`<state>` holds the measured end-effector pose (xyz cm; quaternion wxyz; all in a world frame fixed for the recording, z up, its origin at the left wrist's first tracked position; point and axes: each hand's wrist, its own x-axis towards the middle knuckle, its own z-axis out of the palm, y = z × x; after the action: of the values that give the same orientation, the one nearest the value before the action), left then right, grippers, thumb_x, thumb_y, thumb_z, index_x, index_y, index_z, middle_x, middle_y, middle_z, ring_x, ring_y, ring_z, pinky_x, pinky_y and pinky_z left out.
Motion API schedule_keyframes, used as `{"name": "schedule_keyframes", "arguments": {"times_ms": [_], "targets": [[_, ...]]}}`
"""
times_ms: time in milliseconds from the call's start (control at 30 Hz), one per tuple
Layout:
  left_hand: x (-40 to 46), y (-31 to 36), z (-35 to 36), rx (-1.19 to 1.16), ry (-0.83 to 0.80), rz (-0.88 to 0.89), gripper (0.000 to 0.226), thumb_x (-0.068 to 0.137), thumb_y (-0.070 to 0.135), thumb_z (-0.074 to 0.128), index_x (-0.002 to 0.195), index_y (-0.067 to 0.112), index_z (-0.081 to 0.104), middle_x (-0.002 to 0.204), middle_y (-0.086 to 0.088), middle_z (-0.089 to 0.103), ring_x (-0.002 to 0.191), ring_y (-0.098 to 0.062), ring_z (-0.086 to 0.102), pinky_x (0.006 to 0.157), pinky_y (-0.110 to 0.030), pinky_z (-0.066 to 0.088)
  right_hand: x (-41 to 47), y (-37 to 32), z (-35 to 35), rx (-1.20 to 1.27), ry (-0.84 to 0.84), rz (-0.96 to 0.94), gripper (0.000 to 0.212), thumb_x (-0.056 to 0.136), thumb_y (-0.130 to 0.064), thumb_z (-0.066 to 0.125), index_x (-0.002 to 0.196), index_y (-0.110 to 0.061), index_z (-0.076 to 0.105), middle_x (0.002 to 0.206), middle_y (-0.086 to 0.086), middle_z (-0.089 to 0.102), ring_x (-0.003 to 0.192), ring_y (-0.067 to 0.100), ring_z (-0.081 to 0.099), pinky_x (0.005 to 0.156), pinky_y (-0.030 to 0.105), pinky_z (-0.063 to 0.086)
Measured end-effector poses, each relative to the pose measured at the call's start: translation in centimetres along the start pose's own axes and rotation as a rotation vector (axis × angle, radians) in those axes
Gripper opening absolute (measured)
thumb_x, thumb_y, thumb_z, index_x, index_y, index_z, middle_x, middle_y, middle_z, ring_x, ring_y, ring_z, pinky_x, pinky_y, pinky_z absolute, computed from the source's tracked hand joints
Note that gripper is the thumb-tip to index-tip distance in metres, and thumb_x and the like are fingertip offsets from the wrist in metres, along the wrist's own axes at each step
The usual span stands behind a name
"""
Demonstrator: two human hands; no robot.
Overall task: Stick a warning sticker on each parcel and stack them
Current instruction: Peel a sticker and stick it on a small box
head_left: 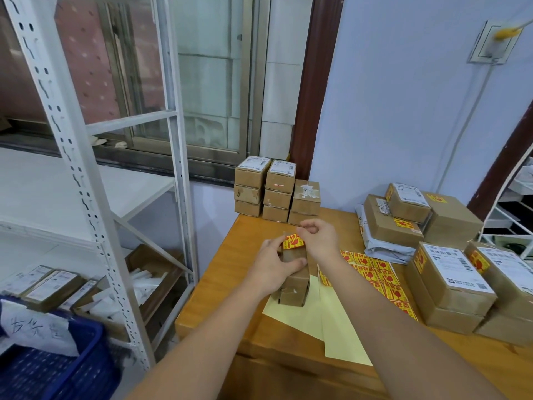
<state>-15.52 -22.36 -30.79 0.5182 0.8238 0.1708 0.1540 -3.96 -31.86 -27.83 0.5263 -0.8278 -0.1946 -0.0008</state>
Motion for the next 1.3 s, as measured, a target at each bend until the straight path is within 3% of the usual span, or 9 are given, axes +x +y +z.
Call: {"name": "schedule_keyframes", "arguments": {"times_ms": [167,667,833,900,1067,1133,1300], "targets": [[0.1,-0.1,0.1,-0.007,0.015,0.003,0.085,0.084,0.043,0.082,0.155,0.023,0.04,0.139,0.007,0.041,0.125,-0.012,0.046,0.108,-0.032,0.044,-0.4,0.1,-0.1,-0.047,-0.017,0.011,0.02,0.093,-0.018,0.072,0.111,-0.016,0.067,0.084,-0.008,0.064,0.076,0.004,0.06,0.059,0.015,0.039],[0.0,0.1,0.0,0.035,0.008,0.024,0.085,0.086,0.046,0.079,0.156,0.022,0.039,0.146,0.004,0.04,0.129,-0.015,0.046,0.106,-0.033,0.044,-0.9,0.3,0.0,-0.117,-0.016,-0.023,0.021,0.093,-0.019,0.071,0.113,-0.013,0.066,0.092,-0.005,0.064,0.084,0.01,0.061,0.062,0.017,0.04],[-0.2,0.1,-0.1,0.017,-0.001,0.031,0.081,0.087,0.046,0.078,0.155,0.024,0.039,0.141,0.006,0.041,0.118,-0.008,0.044,0.095,-0.026,0.039,-0.7,0.6,0.7,-0.174,-0.06,-0.063,0.056,0.089,-0.045,0.073,0.133,-0.014,0.059,0.126,0.005,0.061,0.115,0.017,0.058,0.086,0.026,0.043],[-0.2,0.1,-0.1,0.006,-0.003,0.034,0.079,0.087,0.045,0.078,0.154,0.025,0.041,0.139,0.007,0.041,0.119,-0.009,0.045,0.094,-0.025,0.038,-0.6,0.6,0.7,-0.184,-0.115,-0.026,0.065,0.089,-0.048,0.072,0.141,-0.011,0.055,0.133,0.007,0.061,0.123,0.02,0.057,0.09,0.026,0.043],[-0.1,0.1,-0.1,0.006,-0.009,0.025,0.082,0.087,0.044,0.079,0.156,0.025,0.039,0.144,0.006,0.04,0.12,-0.009,0.043,0.096,-0.025,0.038,-0.4,1.1,0.5,0.001,-0.166,0.115,0.058,0.089,-0.035,0.076,0.139,-0.009,0.058,0.136,0.008,0.06,0.128,0.022,0.055,0.099,0.029,0.045],[-0.2,0.1,-0.1,0.003,-0.005,0.026,0.084,0.087,0.044,0.079,0.157,0.023,0.038,0.145,0.005,0.04,0.12,-0.008,0.043,0.097,-0.025,0.038,-0.5,1.5,0.8,0.101,-0.146,0.157,0.053,0.089,-0.032,0.077,0.135,-0.012,0.06,0.133,0.006,0.061,0.126,0.021,0.056,0.105,0.036,0.048],[-0.1,-0.1,0.1,-0.039,0.0,0.014,0.08,0.087,0.04,0.08,0.155,0.024,0.041,0.142,0.004,0.042,0.122,-0.011,0.047,0.093,-0.021,0.041,-1.0,1.8,1.2,0.265,-0.126,0.204,0.046,0.09,-0.026,0.076,0.132,-0.015,0.061,0.128,0.005,0.062,0.119,0.02,0.059,0.103,0.043,0.052]]}}
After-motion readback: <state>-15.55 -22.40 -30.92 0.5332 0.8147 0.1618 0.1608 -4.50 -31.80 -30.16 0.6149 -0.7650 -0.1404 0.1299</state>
